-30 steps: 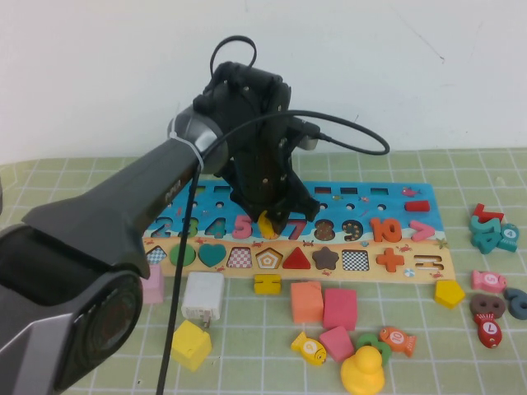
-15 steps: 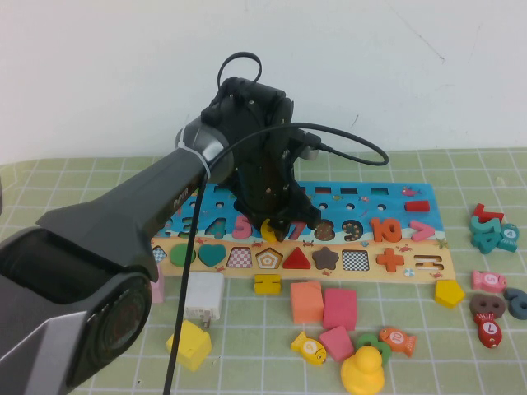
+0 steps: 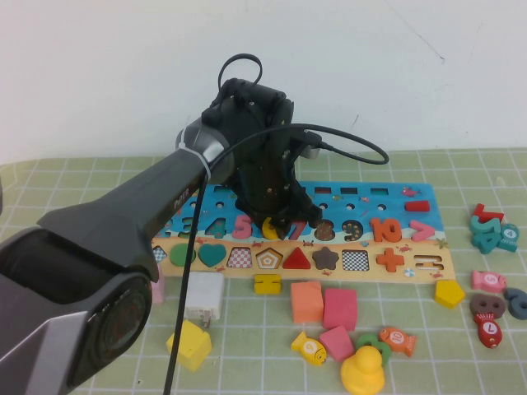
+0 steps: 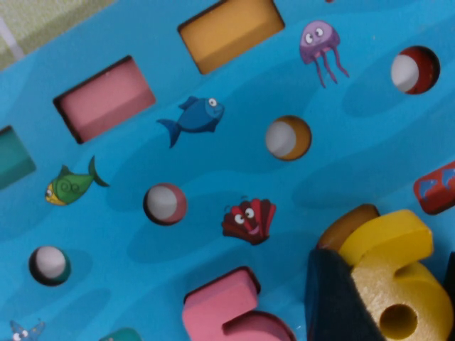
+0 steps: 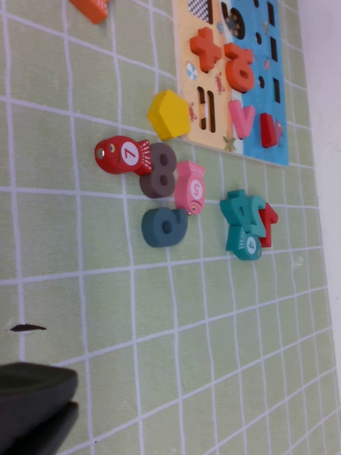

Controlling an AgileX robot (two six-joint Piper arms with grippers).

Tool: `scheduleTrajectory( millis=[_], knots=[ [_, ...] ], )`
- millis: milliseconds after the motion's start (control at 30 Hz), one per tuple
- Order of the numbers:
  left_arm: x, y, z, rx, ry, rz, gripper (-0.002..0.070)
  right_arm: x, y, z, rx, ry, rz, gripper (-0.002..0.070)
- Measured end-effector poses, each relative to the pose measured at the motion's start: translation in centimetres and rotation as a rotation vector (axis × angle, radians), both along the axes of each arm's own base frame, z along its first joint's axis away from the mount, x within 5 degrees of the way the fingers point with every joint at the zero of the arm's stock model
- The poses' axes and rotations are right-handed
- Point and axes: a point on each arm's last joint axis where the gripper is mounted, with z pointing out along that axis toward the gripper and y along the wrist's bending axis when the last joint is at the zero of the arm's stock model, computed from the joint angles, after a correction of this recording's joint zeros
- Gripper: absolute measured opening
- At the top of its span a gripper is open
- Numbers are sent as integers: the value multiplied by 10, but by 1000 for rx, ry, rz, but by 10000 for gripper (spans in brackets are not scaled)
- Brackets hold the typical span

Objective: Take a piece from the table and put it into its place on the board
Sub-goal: Place the "number 6" into the hole of the number 6

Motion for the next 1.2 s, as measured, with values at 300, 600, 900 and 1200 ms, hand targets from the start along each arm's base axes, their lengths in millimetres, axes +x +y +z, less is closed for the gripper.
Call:
scheduleTrajectory(
  millis=[300,600,900,1200],
  knots=[
    [0,0,0,2,-1,0,271,0,0,0,0,0,0,-1],
    [0,1,0,7,-4,6,274,0,0,0,0,0,0,-1],
    [1,2,0,16,-5,6,387,0,0,0,0,0,0,-1],
    [0,2,3,13,-9,6,401,0,0,0,0,0,0,-1]
  ],
)
